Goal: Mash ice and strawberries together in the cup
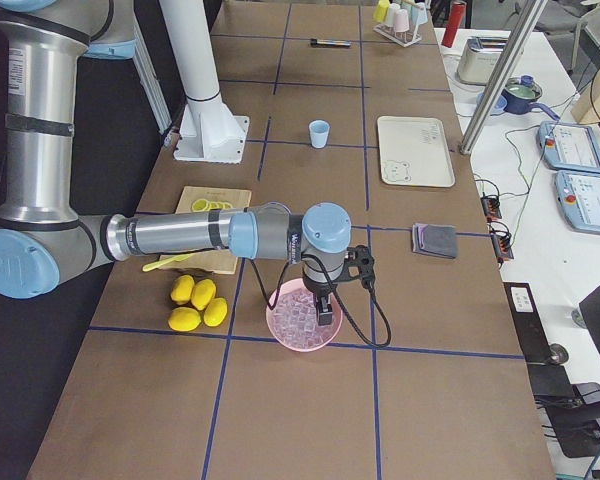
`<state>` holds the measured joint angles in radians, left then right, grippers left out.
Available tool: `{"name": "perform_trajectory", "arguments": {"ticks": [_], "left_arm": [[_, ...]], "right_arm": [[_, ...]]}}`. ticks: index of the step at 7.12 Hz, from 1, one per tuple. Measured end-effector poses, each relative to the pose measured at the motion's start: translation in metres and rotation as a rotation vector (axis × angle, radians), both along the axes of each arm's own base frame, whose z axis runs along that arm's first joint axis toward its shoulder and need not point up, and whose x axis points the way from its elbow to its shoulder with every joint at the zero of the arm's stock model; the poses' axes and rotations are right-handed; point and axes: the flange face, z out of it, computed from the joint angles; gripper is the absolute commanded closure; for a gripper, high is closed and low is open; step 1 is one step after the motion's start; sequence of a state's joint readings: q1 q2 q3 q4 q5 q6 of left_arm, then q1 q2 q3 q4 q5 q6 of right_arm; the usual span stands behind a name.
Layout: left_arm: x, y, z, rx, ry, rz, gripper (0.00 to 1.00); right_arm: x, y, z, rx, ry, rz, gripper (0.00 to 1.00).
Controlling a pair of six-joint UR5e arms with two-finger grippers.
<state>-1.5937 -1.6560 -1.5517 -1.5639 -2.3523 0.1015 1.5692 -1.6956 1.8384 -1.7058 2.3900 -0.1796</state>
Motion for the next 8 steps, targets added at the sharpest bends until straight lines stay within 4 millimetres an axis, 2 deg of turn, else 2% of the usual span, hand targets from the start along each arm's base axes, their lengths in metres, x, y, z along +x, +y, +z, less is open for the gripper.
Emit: {"name": "perform_trajectory", "arguments": {"ticks": [4, 8], "left_arm": [[0.001, 0.006, 0.004, 0.002, -0.001, 0.004, 0.00], [0.003, 0.006, 0.004, 0.002, -0.001, 0.009, 0.00]], "right_arm": [[-0.002, -0.003, -0.002, 0.004, -0.001, -0.003, 0.00], [-0.018, -0.004, 0.001, -0.002, -0.002, -0.041, 0.00]]}}
